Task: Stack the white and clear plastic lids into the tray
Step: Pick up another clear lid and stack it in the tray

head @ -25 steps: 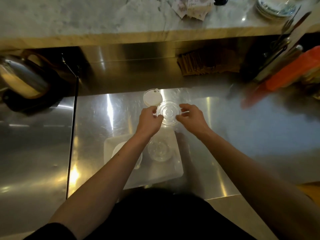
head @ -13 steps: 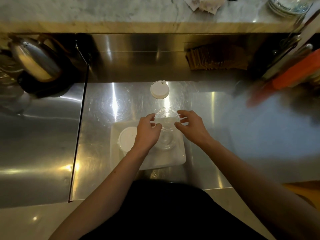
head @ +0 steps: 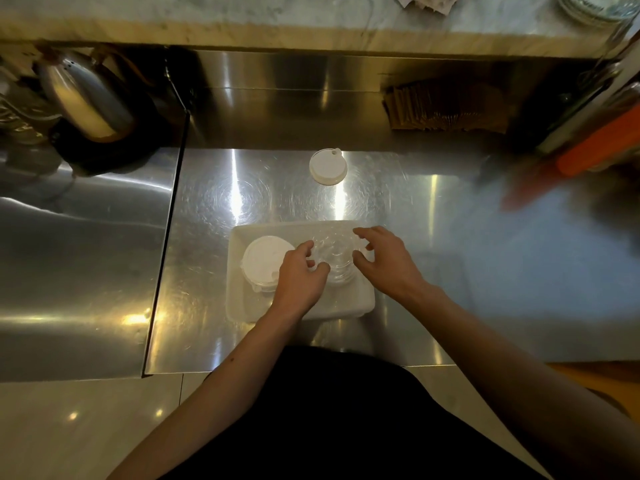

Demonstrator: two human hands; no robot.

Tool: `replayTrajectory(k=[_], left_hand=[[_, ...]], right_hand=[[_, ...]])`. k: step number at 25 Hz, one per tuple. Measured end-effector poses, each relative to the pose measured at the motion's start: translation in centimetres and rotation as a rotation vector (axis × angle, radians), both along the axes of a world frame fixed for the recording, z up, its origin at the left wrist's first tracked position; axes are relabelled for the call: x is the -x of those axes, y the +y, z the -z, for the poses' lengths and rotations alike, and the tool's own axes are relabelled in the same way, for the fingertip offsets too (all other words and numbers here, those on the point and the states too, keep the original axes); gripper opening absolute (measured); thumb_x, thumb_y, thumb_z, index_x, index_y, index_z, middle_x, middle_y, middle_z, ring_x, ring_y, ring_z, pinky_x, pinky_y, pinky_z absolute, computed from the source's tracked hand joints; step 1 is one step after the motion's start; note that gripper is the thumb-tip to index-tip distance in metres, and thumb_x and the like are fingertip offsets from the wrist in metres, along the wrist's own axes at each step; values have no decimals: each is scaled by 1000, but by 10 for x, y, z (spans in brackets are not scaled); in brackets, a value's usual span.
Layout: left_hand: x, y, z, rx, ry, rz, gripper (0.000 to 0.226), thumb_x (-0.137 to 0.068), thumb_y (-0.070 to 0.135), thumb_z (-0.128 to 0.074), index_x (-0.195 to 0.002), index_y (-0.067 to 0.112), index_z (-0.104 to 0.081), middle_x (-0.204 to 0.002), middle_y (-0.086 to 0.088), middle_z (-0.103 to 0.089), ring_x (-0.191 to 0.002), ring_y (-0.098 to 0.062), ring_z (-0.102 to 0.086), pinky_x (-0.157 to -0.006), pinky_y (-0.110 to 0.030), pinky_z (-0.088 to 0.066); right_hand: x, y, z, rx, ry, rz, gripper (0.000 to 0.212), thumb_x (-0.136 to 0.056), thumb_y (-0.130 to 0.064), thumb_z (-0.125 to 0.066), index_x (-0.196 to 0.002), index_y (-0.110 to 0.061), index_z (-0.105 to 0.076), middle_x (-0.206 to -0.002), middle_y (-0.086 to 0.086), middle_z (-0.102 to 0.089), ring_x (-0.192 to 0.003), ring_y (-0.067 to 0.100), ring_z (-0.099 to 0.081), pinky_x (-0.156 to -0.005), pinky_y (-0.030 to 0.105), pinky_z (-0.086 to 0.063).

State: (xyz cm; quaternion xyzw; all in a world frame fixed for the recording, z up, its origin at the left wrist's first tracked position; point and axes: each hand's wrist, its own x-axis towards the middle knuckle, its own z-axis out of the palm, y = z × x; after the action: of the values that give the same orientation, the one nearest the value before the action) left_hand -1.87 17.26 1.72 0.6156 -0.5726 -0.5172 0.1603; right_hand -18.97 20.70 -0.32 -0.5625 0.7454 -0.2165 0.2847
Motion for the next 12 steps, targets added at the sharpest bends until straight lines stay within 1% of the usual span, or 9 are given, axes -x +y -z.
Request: replayTrajectory(k=[2, 4, 6, 7, 8, 9, 10, 12], left_hand=[[0, 3, -1, -6, 1, 11, 51, -87, 21, -58, -136, 16, -48, -134, -6, -55, -111, -19, -58, -87, -28, -42], [1, 6, -3, 5, 1, 20, 51, -86, 20, -58, -135, 15, -48, -127, -4, -58, -109, -20, -58, -84, -26, -41], [3, 8, -3, 8, -3, 45, 49, -85, 19, -58, -134, 15, -50, -121, 0, -60, -111, -22, -59, -84, -24, -43], [5, 8, -3, -5, -9, 57, 49, -85, 20, -57, -134, 15, -49, -124, -2, -60, -114, -24, -58, -89, -28, -45], [6, 8, -2, -24, -22, 66, 51, -85, 21, -56, -135, 15, -49, -129, -4, -58, -118, -25, -56, -95, -34, -46], [7, 9, -2, -35, -30, 70, 51, -85, 21, -56, -135, 14, -49, -132, -6, -57, -119, -26, -55, -99, -38, -45], [8, 10, -2, -36, -23, 70, 48, -86, 20, -56, -133, 13, -50, -130, -6, -57, -119, -26, -55, -97, -36, -44], [8, 14, -2, -25, 4, 76, 40, -86, 18, -56, -126, 14, -54, -121, -5, -61, -111, -25, -59, -88, -30, -42]], right_hand=[[-2, 1, 0, -24, 96, -44, 49, -90, -31, -58, -137, -20, -50, -132, 4, -57, -114, 22, -54, -93, 35, -47], [-3, 0, -1, -39, 189, -81, 48, -91, -32, -57, -136, -19, -51, -134, 4, -58, -118, 24, -52, -93, 38, -46], [-3, -2, -3, -52, 265, -125, 43, -90, -32, -56, -131, -19, -54, -128, 4, -62, -113, 23, -54, -88, 37, -48], [-4, -3, -4, -65, 290, -147, 41, -90, -32, -55, -129, -19, -56, -125, 4, -63, -110, 24, -54, -84, 37, -49], [-4, -4, -5, -78, 303, -164, 41, -89, -31, -55, -128, -19, -57, -122, 5, -64, -108, 24, -55, -81, 38, -49], [-4, -5, -6, -92, 311, -177, 42, -88, -30, -55, -128, -18, -56, -120, 5, -64, -107, 25, -56, -80, 38, -49], [-5, -7, -7, -107, 319, -190, 42, -88, -30, -55, -128, -18, -56, -118, 6, -65, -106, 26, -57, -81, 39, -50], [-7, -9, -8, -142, 319, -221, 39, -88, -31, -54, -124, -18, -58, -111, 6, -66, -100, 26, -60, -80, 38, -51]])
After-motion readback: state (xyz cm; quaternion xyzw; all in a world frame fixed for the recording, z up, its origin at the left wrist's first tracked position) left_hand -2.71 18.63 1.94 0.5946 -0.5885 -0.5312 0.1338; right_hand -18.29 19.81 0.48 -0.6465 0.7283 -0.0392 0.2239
